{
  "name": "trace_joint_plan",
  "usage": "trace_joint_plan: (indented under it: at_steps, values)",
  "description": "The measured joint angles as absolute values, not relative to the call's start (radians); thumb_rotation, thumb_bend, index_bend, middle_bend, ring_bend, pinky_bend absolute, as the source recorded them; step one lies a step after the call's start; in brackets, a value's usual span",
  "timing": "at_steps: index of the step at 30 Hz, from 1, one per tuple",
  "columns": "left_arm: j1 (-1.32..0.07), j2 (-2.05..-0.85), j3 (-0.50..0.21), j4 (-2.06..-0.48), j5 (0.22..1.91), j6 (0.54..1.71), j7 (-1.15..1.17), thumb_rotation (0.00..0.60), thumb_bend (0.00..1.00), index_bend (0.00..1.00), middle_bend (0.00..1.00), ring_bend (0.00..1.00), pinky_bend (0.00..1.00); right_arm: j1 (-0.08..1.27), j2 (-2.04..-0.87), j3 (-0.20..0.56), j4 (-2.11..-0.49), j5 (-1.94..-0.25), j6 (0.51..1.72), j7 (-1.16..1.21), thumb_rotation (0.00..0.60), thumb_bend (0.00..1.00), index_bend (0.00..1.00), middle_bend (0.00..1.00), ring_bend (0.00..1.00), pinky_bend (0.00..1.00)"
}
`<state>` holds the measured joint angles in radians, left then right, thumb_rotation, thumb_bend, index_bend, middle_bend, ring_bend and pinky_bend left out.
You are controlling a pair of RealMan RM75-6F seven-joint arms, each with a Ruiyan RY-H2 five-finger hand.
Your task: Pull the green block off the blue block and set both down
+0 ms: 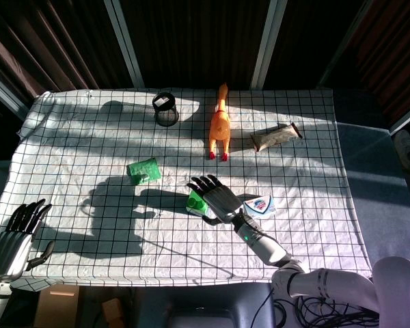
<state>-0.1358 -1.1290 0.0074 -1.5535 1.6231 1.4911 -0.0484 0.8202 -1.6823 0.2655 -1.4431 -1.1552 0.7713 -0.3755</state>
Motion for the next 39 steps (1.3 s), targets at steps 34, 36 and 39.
trace_joint_plan:
  at_steps: [34, 36, 39]
  values:
    - [-0.133, -1.121, 0.022, -1.558, 1.629, 1.486, -0.06, 0.6, 0.39, 0.0, 0.0, 0.0, 0.04, 0.879, -1.813, 0.219, -1.317, -1.097, 0.898, -0.403, 0.6, 0.28, 0.69, 0.51, 0.42, 0.38]
    - [-0.133, -1.12, 0.022, -1.559, 1.627, 1.485, -0.061, 0.6, 0.39, 0.0, 0.0, 0.0, 0.04, 0.876, -1.813, 0.215, -1.316, -1.119, 0.912, -0.395, 0.6, 0.29, 0.73, 0.54, 0.45, 0.39]
    - [-0.133, -1.12, 0.021, -1.56, 1.624, 1.482, -0.063, 0.6, 0.39, 0.0, 0.0, 0.0, 0.04, 0.87, -1.811, 0.212, -1.317, -1.153, 0.935, -0.376, 0.6, 0.29, 0.78, 0.58, 0.49, 0.41]
